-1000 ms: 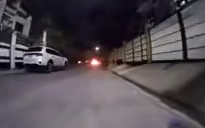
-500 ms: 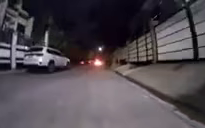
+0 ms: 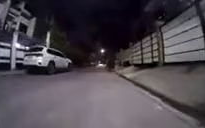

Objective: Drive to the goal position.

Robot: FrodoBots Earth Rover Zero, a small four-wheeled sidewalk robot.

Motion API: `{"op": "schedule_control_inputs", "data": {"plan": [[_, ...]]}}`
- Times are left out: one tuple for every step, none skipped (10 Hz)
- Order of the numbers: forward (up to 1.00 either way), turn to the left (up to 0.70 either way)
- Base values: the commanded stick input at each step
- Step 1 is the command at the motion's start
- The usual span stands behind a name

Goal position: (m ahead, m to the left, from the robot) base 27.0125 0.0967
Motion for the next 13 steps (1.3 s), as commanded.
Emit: {"op": "schedule_control_inputs", "data": {"plan": [[0.70, -0.21], [0.70, 0.00], [0.70, 0.00], [0.70, 0.00], [0.70, 0.00], [0.70, 0.00], [0.70, 0.00], [0.70, 0.00], [0.70, 0.00], [0.70, 0.00], [0.70, 0.00], [0.70, 0.00], [0.70, 0.00]]}}
